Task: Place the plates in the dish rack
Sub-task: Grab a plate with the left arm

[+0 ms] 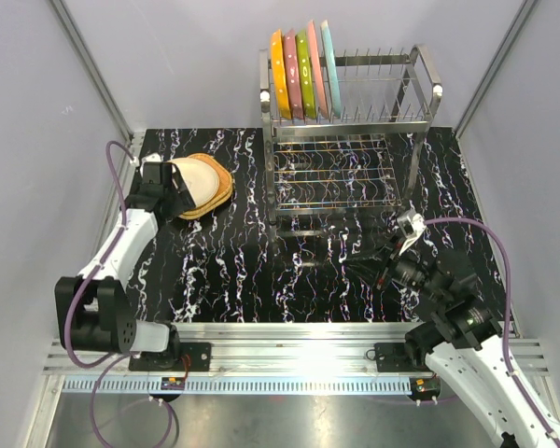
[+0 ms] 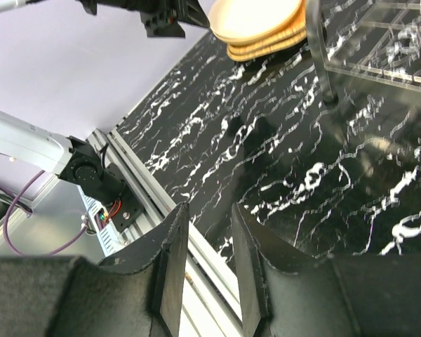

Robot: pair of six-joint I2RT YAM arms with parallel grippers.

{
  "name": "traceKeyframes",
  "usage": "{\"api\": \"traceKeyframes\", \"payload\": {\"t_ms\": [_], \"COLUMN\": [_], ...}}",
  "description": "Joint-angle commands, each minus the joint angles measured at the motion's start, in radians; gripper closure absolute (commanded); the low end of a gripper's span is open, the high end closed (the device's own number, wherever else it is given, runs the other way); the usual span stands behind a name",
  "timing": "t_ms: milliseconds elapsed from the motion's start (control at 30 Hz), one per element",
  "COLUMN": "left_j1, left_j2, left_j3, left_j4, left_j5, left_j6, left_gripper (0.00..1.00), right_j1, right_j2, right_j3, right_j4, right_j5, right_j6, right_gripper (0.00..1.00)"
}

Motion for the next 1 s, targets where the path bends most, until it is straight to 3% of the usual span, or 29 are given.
{"api": "traceKeyframes", "payload": {"t_ms": [0,100,200,567,867,967], "left_j1": [0.027,0.055,0.084,0.144,0.147,0.147], "left_j2": [0.05,0.106,0.161,0.308,0.368,0.368], "left_j3": [0.067,0.093,0.133,0.238,0.256,0.256], "left_j4": [0.08,0.093,0.093,0.115,0.133,0.136], "left_j5": [-0.081,-0.088,-0.088,-0.062,-0.053,-0.061], "left_j6": [0.007,0.016,0.025,0.033,0.042,0.042], "left_gripper": [0.29,0.36,0.51,0.54,0.67,0.79], "right_j1": [0.006,0.004,0.006,0.004,0.004,0.004], "right_j2": [-0.025,-0.028,-0.023,-0.01,0.012,0.018], "right_j3": [-0.006,-0.002,-0.006,-0.009,-0.014,-0.014], "right_j4": [-0.008,-0.022,-0.019,-0.011,-0.005,-0.002], "right_j5": [0.024,0.03,0.03,0.01,0.018,0.019], "right_j6": [0.033,0.028,0.03,0.033,0.03,0.03], "right_gripper": [0.62,0.62,0.62,0.62,0.62,0.62]}}
